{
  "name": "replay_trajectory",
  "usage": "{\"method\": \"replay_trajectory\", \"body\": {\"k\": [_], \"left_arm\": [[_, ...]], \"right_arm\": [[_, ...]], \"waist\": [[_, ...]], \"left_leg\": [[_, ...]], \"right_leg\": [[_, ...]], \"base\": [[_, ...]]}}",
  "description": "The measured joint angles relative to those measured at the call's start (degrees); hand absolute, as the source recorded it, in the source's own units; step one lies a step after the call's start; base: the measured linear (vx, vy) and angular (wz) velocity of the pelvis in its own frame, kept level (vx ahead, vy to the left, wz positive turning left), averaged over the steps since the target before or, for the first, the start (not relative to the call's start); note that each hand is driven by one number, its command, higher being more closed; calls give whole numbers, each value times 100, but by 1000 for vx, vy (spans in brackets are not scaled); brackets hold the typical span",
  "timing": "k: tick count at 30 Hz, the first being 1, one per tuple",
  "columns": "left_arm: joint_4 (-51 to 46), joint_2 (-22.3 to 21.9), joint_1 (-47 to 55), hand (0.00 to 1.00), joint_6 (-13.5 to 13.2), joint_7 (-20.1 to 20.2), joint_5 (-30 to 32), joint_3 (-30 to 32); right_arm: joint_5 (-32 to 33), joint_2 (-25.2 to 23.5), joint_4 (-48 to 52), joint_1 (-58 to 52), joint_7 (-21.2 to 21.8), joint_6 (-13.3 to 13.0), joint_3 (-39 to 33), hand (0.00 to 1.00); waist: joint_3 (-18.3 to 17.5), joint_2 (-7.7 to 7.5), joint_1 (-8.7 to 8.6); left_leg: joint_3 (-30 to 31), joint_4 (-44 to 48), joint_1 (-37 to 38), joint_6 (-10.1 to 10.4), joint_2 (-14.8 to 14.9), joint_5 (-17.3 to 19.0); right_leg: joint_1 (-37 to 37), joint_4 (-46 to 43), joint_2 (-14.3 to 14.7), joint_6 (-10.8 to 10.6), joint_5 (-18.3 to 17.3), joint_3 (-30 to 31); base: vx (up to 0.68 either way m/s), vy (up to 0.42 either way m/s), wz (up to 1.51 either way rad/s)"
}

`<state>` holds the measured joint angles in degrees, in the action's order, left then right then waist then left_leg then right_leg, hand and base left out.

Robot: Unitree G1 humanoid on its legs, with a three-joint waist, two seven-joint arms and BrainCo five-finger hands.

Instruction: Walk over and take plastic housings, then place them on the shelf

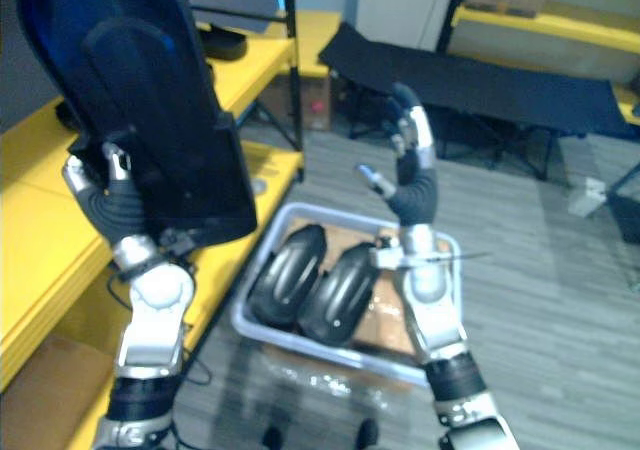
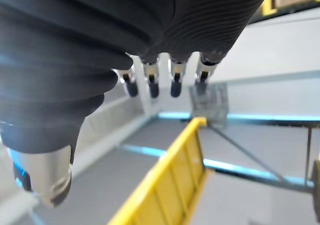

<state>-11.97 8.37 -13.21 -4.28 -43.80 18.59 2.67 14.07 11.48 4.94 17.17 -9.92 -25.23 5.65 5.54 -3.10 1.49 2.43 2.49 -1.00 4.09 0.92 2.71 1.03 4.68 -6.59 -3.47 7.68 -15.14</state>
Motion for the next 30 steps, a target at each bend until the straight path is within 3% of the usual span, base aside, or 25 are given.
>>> {"method": "replay_trajectory", "body": {"k": [3,5,11,14,17,22,24,28,30], "left_arm": [[20,-107,357,100,-349,13,-247,174],[-24,-283,815,100,-798,135,-663,226],[-585,-440,1665,100,-1308,550,-902,481],[-873,-440,1840,100,-1601,643,-968,850],[-1061,-440,1981,100,-1711,638,-976,1235],[-1178,-456,2431,100,-1710,589,-954,1946],[-1183,-598,2798,100,-1710,591,-923,2392],[-1175,-789,3419,100,-1730,605,-683,3071],[-1150,-793,3692,100,-1862,601,-695,3433]], "right_arm": [[344,-34,124,-522,11,50,-600,0],[787,-147,19,-1073,41,214,-961,0],[1334,-627,-51,-1984,477,-39,-1691,0],[1334,-641,-44,-1969,661,-100,-1772,0],[1333,-668,-44,-1938,747,-94,-1672,0],[1322,-675,-182,-1515,717,-58,-1239,0],[1316,-657,-498,-1187,605,54,-1006,0],[1299,-629,-979,-879,492,106,-789,0],[1195,-622,-1204,-691,476,143,-732,0]], "waist": [[-2,-1,-49],[-39,32,-53],[-162,236,-135],[-197,289,-82],[-222,317,-31],[-286,332,363],[-309,312,655],[-355,254,1055],[-358,234,1243]], "left_leg": [[-29,1,3,-39,-4,36],[-167,4,-2,-63,-4,74],[-282,7,57,-67,5,114],[-243,14,91,-65,20,117],[-17,26,16,-64,2,116],[577,15,-131,0,-63,-27],[900,21,-162,27,-95,-68],[1410,13,-274,-3,-254,-126],[1594,26,-312,-25,-312,-153]], "right_leg": [[14,1,-11,-7,5,37],[89,1,-33,-27,17,159],[80,0,-29,-33,20,253],[11,42,-28,-34,1,202],[-104,53,-39,-39,-118,-59],[-236,28,-56,-41,-141,-677],[-381,0,-56,-46,-175,-989],[-538,-1,-153,-136,-271,-1451],[-602,-2,-208,-173,-298,-1599]], "base": [[27,11,-7],[14,10,-25],[7,7,-12],[-23,-11,6],[-44,-26,43],[9,-40,63],[40,-36,72],[41,11,73],[37,27,55]]}}
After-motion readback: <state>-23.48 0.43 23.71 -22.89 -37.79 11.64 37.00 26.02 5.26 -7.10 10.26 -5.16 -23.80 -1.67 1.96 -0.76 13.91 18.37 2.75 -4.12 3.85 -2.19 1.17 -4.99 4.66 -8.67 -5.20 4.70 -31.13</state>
